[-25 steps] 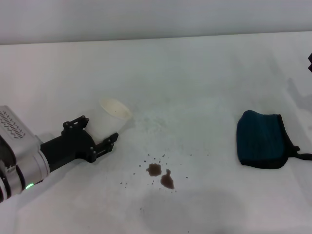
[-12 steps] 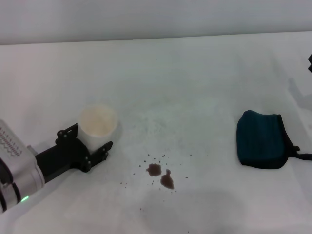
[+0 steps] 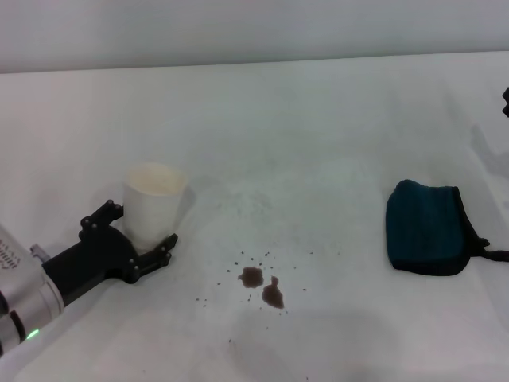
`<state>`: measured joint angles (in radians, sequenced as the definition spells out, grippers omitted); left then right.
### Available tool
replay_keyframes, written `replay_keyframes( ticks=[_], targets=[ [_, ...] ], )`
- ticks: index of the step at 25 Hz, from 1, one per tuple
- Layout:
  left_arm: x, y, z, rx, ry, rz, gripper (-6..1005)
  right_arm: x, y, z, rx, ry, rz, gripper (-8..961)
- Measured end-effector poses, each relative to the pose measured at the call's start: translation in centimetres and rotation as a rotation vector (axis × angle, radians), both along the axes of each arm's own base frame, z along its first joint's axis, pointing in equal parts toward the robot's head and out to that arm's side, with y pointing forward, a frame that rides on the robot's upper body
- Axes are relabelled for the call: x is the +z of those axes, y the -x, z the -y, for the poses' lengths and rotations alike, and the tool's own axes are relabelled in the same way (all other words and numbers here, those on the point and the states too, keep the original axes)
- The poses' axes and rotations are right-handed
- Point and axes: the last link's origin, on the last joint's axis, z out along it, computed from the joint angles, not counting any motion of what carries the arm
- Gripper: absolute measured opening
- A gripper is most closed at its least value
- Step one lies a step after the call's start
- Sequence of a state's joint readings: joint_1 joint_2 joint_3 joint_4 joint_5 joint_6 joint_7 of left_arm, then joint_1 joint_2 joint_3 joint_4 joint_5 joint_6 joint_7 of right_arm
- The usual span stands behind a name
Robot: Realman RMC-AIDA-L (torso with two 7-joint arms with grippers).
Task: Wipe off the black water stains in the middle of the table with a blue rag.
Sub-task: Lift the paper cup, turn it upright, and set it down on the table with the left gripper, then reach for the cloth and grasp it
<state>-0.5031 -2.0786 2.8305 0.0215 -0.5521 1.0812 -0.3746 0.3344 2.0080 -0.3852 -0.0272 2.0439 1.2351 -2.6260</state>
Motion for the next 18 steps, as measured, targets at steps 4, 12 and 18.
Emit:
replay_keyframes(
  ticks=[4, 12, 18],
  targets=[
    [-0.1, 0.2, 0.4, 0.004, -0.001, 0.0, 857, 0.0, 0.0, -0.1, 0.001, -0.001, 0.001, 875],
    [-0.3, 0.9, 1.6, 0.012, -0.01, -0.013, 877, 0.2, 0.0, -0.2, 0.002, -0.001, 0.007, 874],
    [-0.1, 1.5, 2.8, 0.026, -0.033, 0.005, 876, 0.2, 0.1, -0.3, 0.004, -0.001, 0.007, 873]
  ],
)
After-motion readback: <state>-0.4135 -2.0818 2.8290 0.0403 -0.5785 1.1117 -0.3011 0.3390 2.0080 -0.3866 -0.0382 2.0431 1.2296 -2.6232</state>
